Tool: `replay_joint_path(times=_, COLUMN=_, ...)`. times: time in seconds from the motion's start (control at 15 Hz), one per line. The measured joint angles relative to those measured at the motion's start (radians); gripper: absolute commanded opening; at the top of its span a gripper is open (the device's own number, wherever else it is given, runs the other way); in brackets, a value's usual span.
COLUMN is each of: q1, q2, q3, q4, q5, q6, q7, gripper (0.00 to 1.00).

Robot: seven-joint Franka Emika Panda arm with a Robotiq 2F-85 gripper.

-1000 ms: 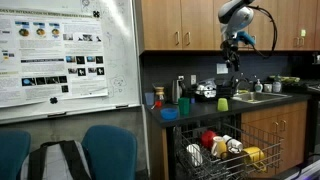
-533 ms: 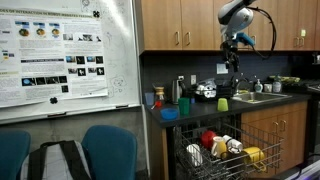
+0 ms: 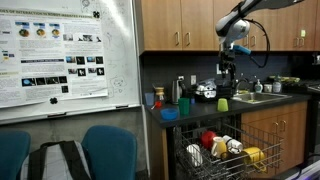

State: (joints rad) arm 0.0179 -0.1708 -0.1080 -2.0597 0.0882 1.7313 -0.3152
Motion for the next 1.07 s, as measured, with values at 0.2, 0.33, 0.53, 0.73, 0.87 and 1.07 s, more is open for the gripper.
replay_joint_path(times=0.2, q1=-0.004, q2=0.041, q3=0.0, q4=-0.014, q5=-0.009, q6=0.063, q7=0.0, gripper=1.0)
replay_joint_path(times=0.33, q1=-0.004, q2=0.068, q3=0.001, q4=-0.026, q5=-0.009, q6=0.1, q7=-0.001, gripper=1.0)
replay_joint_path(times=0.53, q1=-0.005, q2=0.106, q3=0.001, q4=-0.052, q5=-0.009, q6=0.152, q7=-0.004, gripper=1.0)
replay_joint_path(times=0.73, q1=-0.013, q2=0.14, q3=0.001, q4=-0.084, q5=-0.009, q6=0.206, q7=-0.005, gripper=1.0)
replay_joint_path(times=0.87, q1=-0.025, q2=0.162, q3=0.001, q4=-0.104, q5=-0.018, q6=0.244, q7=-0.005, gripper=1.0)
replay_joint_path(times=1.07, q1=-0.052, q2=0.198, q3=-0.001, q4=-0.124, q5=-0.021, q6=0.307, q7=-0.008, gripper=1.0)
